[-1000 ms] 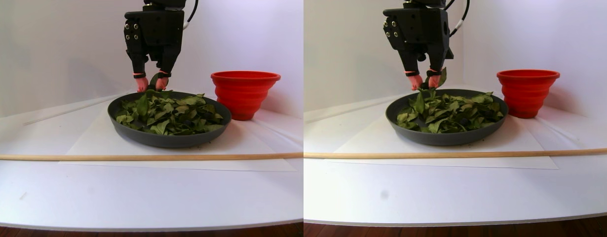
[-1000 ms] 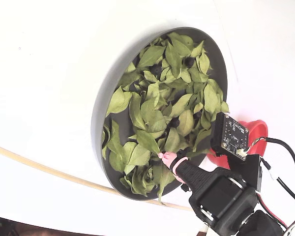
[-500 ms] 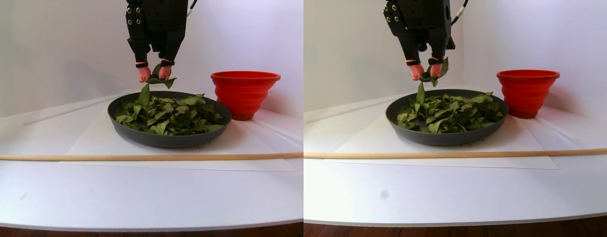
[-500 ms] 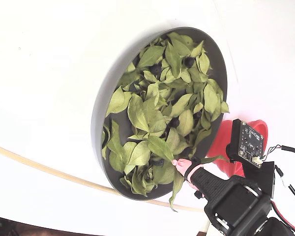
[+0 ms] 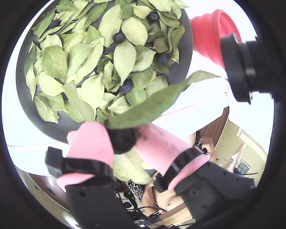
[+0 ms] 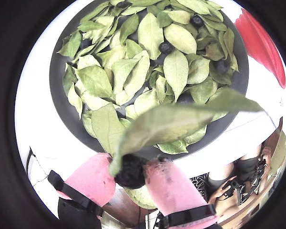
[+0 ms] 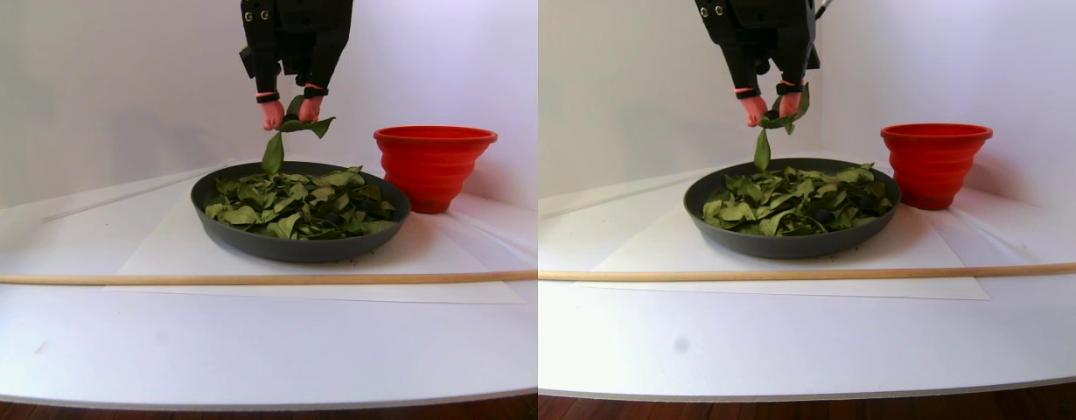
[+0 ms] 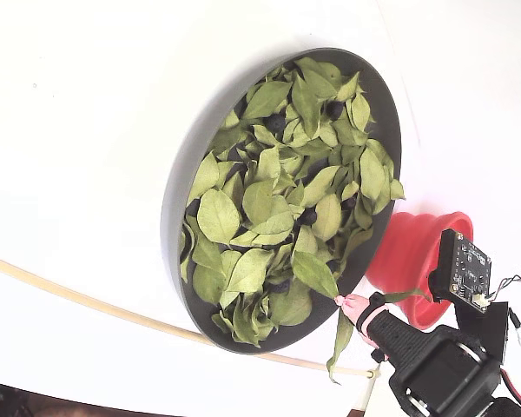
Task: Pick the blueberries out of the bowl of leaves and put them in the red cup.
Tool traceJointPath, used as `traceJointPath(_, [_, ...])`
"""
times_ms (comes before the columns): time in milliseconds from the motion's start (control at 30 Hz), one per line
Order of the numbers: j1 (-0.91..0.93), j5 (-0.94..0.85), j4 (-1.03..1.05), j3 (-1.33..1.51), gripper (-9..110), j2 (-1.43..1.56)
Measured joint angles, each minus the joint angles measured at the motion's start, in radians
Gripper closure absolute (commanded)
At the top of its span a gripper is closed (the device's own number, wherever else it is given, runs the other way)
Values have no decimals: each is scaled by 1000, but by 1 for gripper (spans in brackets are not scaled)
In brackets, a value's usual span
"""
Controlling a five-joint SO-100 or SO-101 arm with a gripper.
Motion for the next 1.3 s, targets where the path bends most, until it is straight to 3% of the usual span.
traceJointPath(1300, [204,-120,-130,-210,91,-114])
